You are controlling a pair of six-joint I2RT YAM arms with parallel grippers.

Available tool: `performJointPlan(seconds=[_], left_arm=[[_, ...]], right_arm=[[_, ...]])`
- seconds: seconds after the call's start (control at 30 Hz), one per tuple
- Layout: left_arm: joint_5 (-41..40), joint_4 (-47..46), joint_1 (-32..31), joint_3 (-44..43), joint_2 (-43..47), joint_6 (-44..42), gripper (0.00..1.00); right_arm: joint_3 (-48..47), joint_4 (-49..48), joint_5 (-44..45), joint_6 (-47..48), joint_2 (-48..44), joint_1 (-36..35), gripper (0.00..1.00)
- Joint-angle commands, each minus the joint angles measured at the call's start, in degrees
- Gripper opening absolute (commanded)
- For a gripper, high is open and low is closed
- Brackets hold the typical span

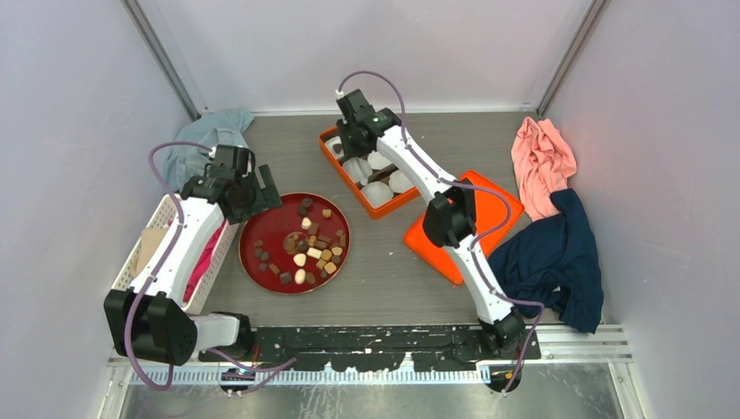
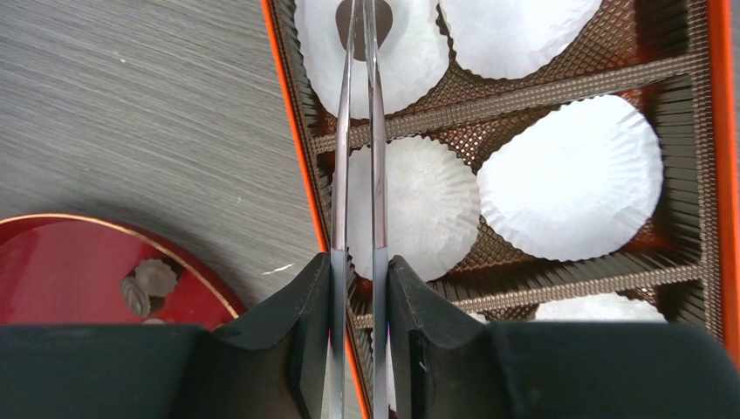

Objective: Pack the chocolate

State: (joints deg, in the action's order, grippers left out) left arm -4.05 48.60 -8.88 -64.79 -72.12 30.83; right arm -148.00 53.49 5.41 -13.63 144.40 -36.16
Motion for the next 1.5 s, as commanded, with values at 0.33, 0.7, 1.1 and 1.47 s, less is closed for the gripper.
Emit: performJointPlan(seconds=[0.33,0.7,1.1,1.47], left_arm=[[-2.8,0.0,0.2,-3.8,-0.3,-1.6,0.83],[-4.6,0.7,0.3,-5.6,-0.9,-2.3,0.84],[-5.0,1.2,0.3,-4.7,0.1,-2.1,0.84],[-4.1,0.6,0.3,-3.6,0.0,-2.3,0.84]], right_arm=[[22.9,-0.9,-6.7,-0.8,-27.9,-3.1,0.15],[48.5,-3.4,2.0,-4.2,-41.9,-17.0,0.17],[47.0,-3.5,8.7,-6.0,-34.7,-22.5,0.36],[48.1,-6.2,9.9,-8.9,-31.8,-21.9,0.47]])
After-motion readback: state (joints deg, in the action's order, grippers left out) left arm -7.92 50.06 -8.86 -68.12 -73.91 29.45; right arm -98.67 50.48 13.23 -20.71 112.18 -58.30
